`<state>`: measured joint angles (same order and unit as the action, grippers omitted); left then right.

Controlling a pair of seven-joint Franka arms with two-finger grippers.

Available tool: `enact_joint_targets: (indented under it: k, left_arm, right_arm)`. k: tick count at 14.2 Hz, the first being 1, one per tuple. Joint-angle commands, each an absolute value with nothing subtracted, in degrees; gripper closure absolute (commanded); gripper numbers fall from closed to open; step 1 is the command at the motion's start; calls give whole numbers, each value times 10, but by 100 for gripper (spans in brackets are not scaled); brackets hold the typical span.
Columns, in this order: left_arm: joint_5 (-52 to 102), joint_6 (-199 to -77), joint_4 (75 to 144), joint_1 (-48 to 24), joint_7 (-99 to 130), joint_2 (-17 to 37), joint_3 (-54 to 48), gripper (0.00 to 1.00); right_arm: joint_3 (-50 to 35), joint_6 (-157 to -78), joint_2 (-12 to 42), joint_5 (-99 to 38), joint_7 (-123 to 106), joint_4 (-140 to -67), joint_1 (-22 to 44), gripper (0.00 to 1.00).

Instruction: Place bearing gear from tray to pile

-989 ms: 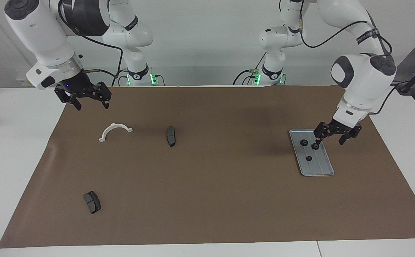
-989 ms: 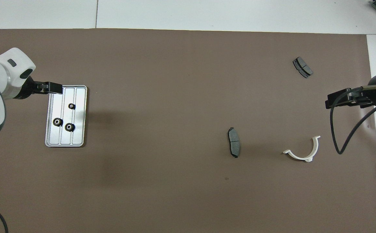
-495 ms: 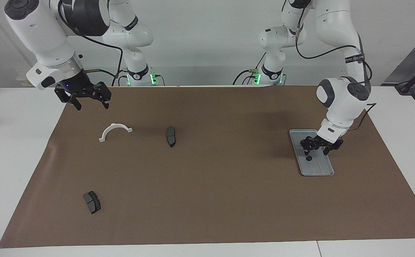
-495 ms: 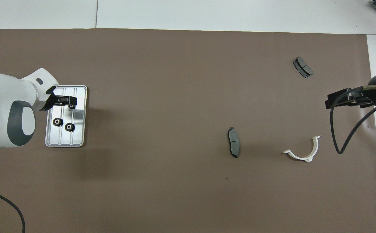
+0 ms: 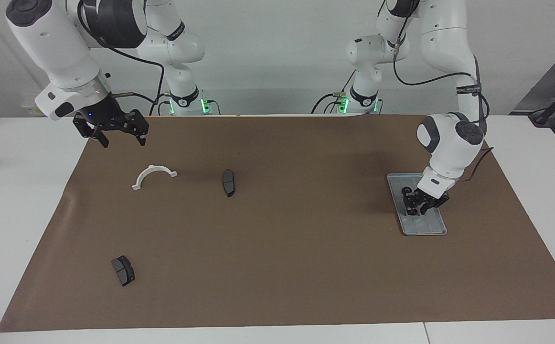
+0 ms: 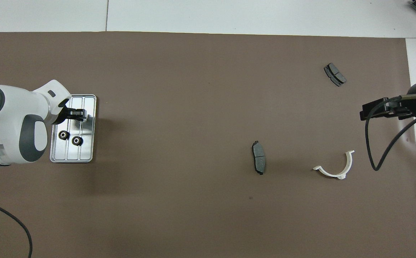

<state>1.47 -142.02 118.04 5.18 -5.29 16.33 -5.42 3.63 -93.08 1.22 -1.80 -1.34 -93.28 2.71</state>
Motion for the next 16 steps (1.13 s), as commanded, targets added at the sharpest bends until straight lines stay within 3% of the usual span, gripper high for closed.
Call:
enact_joint_targets:
  k: [1,6,8,12,16]
  left_arm:
    - [25,-1441,1191,54,-61,166,-54,58]
    - [25,-1467,1213,58,-60,165,-54,64]
    - [25,-1463,1211,58,-57,165,-54,100]
    - [25,-1437,1191,54,-57,161,-54,100]
    - [28,-1291,1097,47,-23,134,-64,100]
  right_arm:
    - [38,-941,-3,-32,-26,-950,26,0]
    - [38,-941,-3,-32,-26,-950,26,0]
    - [38,-941,-3,-32,-26,-950,26,0]
    - [38,-939,-3,-32,-27,-950,26,0]
    - [38,-940,-3,-32,-31,-950,9,0]
